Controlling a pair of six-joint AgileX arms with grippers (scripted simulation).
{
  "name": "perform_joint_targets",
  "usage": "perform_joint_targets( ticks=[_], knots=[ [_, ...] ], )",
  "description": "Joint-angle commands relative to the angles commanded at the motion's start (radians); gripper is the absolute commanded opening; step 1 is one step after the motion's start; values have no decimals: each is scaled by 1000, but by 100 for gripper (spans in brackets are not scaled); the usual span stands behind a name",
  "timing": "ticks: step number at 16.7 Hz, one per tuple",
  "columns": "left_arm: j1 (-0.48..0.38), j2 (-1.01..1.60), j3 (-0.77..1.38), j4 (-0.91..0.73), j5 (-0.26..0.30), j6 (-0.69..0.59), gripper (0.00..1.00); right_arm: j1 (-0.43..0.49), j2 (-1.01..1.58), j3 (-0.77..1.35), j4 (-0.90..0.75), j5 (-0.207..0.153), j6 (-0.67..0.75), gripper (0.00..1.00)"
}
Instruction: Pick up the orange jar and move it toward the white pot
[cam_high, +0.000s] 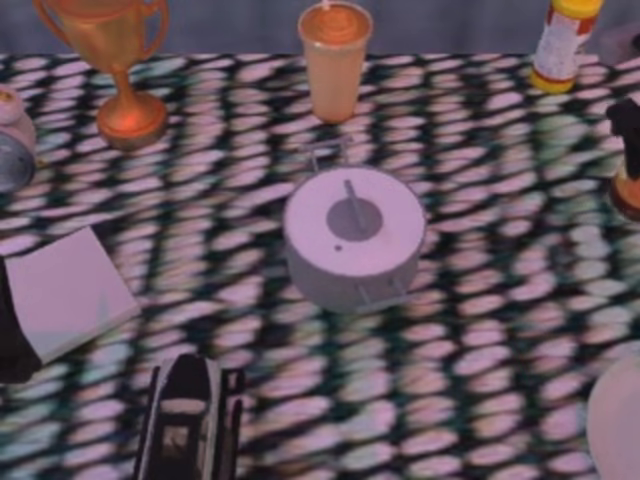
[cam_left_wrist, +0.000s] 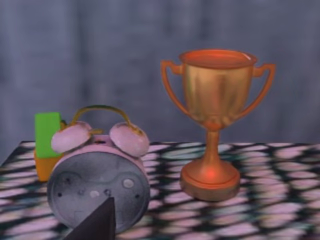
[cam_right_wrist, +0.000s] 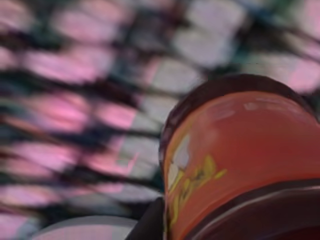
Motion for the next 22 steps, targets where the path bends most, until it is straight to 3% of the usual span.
perform_joint_targets(
  ticks=[9, 12, 18, 22],
  knots=[
    [0, 0, 0, 0, 0, 0, 100, 10, -17, -28, 5, -1, 40, 0],
    [0, 0, 0, 0, 0, 0, 100, 53, 9, -26, 26, -2, 167, 0],
    [0, 0, 0, 0, 0, 0, 100, 173, 67, -27, 95, -4, 558, 0],
    [0, 0, 0, 0, 0, 0, 100, 223, 90, -37, 122, -6, 688, 0]
  ],
)
